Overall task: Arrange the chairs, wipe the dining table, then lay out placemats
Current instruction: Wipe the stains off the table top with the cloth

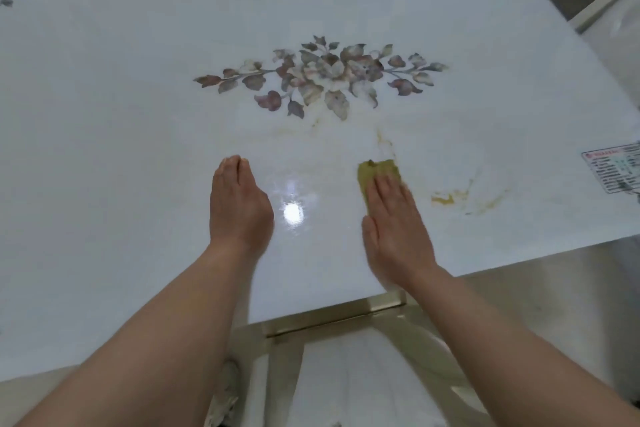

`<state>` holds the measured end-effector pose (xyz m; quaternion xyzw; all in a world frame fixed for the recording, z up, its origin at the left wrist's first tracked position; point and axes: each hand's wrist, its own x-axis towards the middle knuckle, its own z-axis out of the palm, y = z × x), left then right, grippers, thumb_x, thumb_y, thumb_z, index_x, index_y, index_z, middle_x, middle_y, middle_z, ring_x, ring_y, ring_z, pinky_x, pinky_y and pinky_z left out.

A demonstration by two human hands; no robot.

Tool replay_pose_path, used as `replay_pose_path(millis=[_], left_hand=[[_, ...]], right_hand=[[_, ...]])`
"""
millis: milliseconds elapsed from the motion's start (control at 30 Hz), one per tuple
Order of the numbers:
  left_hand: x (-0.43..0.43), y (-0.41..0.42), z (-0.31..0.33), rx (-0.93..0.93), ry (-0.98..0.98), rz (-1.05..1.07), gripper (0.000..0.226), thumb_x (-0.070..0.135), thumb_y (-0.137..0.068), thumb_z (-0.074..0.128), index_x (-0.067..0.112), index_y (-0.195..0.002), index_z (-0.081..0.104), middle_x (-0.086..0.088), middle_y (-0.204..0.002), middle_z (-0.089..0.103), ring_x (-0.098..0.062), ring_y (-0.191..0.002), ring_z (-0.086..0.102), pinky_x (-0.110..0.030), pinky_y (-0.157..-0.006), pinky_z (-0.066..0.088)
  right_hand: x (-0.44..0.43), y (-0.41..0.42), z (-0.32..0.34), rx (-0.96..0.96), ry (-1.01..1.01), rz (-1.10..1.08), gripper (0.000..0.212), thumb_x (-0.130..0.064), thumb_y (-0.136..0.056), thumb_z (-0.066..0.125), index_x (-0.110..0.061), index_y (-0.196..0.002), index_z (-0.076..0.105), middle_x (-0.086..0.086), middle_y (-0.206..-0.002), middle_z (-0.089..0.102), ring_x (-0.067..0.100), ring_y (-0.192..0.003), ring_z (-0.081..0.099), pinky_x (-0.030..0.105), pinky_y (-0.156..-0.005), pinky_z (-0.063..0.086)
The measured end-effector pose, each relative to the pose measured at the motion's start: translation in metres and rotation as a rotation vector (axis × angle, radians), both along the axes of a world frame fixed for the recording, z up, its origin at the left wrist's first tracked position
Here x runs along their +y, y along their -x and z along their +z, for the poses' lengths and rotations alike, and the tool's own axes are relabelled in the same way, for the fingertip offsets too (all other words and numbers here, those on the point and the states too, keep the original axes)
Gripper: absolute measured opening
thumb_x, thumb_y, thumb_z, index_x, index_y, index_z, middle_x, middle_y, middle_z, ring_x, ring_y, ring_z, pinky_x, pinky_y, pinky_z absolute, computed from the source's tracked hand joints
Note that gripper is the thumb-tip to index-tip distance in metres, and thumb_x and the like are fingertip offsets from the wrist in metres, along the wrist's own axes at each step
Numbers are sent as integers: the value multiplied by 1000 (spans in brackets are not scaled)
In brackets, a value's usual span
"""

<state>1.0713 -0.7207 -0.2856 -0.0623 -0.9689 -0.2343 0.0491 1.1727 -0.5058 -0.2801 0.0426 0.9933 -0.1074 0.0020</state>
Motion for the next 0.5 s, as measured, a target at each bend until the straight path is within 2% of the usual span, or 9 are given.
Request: replay_pose_path(millis=[100, 233, 333, 500], left_hand=[[1, 3, -7, 12, -29, 31, 48, 1, -89, 38, -5, -136, 37, -17, -141, 34, -26, -131, 28, -22, -111, 13], [-1, 3, -11, 49, 26, 13, 48, -2, -86, 42, -9, -134, 40, -23, -138, 39, -34, -129, 33, -36, -114, 23], [0, 4, -11, 52, 50, 1, 48, -3, -84, 43, -11, -132, 42, -25, -135, 41, -37, -127, 37, -41, -112, 28], [0, 3, -9, 52, 49, 5, 47, -2, -84, 43, -7, -131, 43, -21, -134, 41, -33, -126, 36, -36, -112, 26]], right_hand=[[-20, 17, 1, 9, 42, 241, 58, -28, -98, 26, -12, -152, 17, 4, -159, 12, 13, -147, 2, 34, -120, 0], [-40, 66, -3, 24, 49, 380, 55, -26, -98, 29, -13, -151, 21, 4, -159, 16, 15, -147, 6, 35, -120, 1], [-49, 105, -5, 31, 31, 374, 55, -26, -100, 27, -14, -152, 18, 3, -160, 13, 14, -147, 4, 35, -120, -1], [-31, 142, -5, 51, 40, 207, 56, -25, -100, 24, -12, -153, 11, 3, -161, 8, 14, -147, 0, 34, -119, -5]])
